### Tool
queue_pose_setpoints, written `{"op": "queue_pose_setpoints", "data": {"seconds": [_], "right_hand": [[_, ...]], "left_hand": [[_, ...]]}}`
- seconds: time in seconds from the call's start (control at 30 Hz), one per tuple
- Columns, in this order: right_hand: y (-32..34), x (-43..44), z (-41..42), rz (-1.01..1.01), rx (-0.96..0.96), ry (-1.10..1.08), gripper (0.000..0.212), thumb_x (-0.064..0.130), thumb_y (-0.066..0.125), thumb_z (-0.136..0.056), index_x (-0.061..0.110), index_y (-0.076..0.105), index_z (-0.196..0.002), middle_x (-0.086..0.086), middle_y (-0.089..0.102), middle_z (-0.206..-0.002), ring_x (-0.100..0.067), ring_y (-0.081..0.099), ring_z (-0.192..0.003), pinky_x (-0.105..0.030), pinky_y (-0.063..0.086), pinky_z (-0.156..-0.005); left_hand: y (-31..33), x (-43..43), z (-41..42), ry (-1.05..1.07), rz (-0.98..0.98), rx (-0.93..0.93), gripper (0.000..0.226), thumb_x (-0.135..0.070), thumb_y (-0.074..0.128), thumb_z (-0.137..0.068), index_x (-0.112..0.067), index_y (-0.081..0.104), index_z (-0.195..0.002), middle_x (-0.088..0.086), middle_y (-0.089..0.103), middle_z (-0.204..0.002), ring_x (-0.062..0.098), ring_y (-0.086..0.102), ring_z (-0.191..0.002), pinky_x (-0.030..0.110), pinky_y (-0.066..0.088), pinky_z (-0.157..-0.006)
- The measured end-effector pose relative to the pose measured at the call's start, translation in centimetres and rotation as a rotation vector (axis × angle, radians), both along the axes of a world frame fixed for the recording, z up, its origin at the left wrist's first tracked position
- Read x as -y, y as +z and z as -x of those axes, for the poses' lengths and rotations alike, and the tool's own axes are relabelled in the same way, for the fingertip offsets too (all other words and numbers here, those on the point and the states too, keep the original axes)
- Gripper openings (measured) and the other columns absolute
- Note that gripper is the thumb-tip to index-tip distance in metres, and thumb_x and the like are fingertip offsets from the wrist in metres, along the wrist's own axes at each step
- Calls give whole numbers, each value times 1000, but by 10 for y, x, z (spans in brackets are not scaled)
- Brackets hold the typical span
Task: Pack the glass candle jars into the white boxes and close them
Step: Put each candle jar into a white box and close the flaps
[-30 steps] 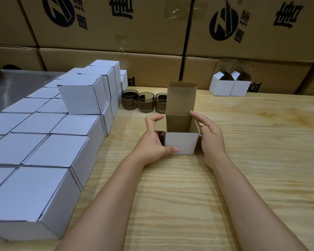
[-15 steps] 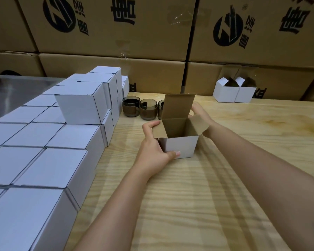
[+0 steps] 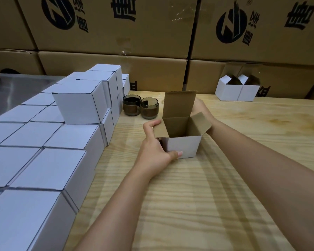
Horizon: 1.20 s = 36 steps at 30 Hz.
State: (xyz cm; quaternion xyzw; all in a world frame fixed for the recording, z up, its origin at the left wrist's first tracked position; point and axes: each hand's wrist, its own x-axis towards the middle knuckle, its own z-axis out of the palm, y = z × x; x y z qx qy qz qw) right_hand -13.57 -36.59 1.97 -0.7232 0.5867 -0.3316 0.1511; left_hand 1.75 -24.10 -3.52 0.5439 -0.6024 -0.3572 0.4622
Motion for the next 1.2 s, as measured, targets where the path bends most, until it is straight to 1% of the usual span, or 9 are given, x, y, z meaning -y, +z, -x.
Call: {"op": "queue_pose_setpoints", "data": {"seconds": [0.07,0.13,0.23,0.33,0.4,0.6,0.8,1.07,1.2], "right_hand": [[-2,-14,12,-40,62,-42,26,1,47,-94,-3,57,-117,-21,56,-125,-14,55,-79,-16,44,-56],[-1,-30,22,-129,207,-97,20,-6,53,-85,-9,64,-101,-26,55,-122,-26,57,-95,-26,45,-73],[-3,-54,40,-120,163,-128,11,-6,56,-80,-4,67,-81,-20,59,-119,-34,52,-112,-40,46,-88],[-5,-64,54,-158,193,-124,12,6,65,-81,10,65,-70,-12,67,-101,-24,60,-94,-40,53,-82],[-8,-74,58,-160,224,-158,9,21,74,-79,22,66,-75,-2,65,-98,-13,56,-84,-29,47,-67],[-9,-90,56,-114,351,-272,42,30,81,-73,23,59,-108,5,55,-113,-17,53,-103,-24,42,-68],[38,-101,61,-46,343,-416,55,48,83,-65,20,57,-106,-2,60,-115,-24,52,-115,-41,51,-88],[99,-128,21,-54,172,-152,41,51,78,-66,22,59,-89,4,58,-90,-7,51,-81,-24,39,-60],[100,-127,-10,-144,86,-60,37,48,77,-70,21,58,-86,2,59,-93,-15,55,-90,-28,46,-67]], "left_hand": [[1,0,-1,-10,-12,4,94,-19,89,-64,-59,16,-108,-9,55,-105,5,56,-94,16,43,-71],[2,-1,0,-8,-23,6,93,-20,89,-64,-58,17,-109,-3,58,-108,9,57,-98,22,47,-78],[4,-1,0,-6,-33,7,93,-19,89,-64,-58,17,-108,0,58,-113,13,56,-104,24,45,-82],[4,-2,-2,-11,-48,2,92,-19,88,-65,-60,17,-107,1,57,-116,14,56,-106,19,42,-77],[4,-2,-3,-16,-54,3,92,-19,88,-65,-58,17,-108,-1,57,-113,9,55,-103,14,40,-71],[6,-2,-2,-24,-61,-11,92,-17,88,-66,-55,17,-112,-13,52,-104,-1,51,-94,11,38,-66],[5,-1,-2,-35,-60,-18,93,-17,88,-66,-53,17,-114,-15,49,-104,-1,51,-93,10,38,-66],[5,-1,-2,-49,-73,-34,94,-16,88,-66,-55,16,-114,1,52,-121,13,54,-107,16,44,-76],[6,-1,-3,-70,-79,-54,94,-14,87,-67,-54,17,-114,2,52,-122,13,55,-107,19,47,-77]]}}
